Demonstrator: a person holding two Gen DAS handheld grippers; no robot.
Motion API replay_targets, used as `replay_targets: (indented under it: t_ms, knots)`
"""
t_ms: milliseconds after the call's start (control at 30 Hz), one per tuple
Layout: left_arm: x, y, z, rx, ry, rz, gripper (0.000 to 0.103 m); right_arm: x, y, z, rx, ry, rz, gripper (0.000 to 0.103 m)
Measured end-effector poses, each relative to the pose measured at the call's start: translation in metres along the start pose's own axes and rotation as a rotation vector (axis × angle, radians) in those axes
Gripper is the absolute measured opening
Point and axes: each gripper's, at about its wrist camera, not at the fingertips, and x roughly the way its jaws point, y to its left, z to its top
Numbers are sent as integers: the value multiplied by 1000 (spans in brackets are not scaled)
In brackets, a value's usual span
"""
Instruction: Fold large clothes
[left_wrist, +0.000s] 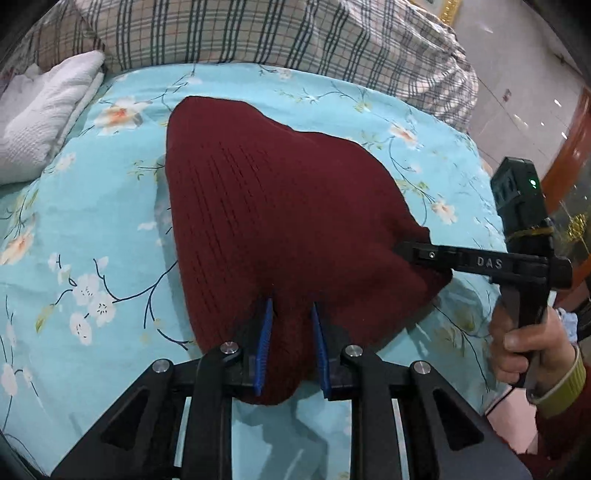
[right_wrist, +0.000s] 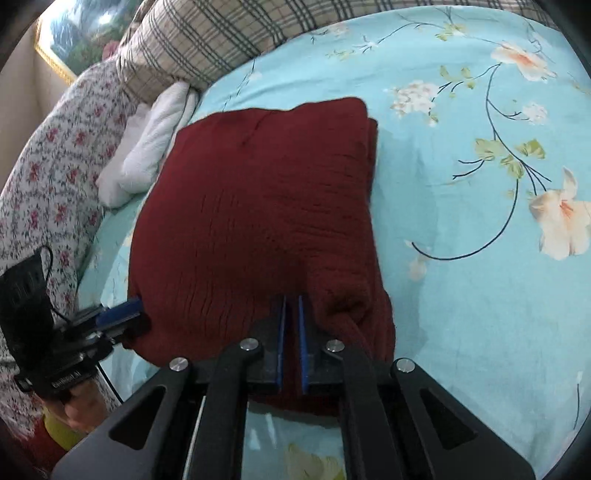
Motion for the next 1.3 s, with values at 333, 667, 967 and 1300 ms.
replay_targets:
  t_ms: [333,667,967,1300]
  knots:
    - [4,4,-1,-51,-4,21,22,-35,18,0,-3,-88,21,9]
    - [-52,9,4,-182,-77,97,63,-15,4,9,48,-24,-45,9]
    - [-19,30,18,-284,14,124,65,-35,-5,41,87,-149,-69,67]
    - [15,19,23,-231,69,176,68,-10,-20,83,114,-139,-50,10]
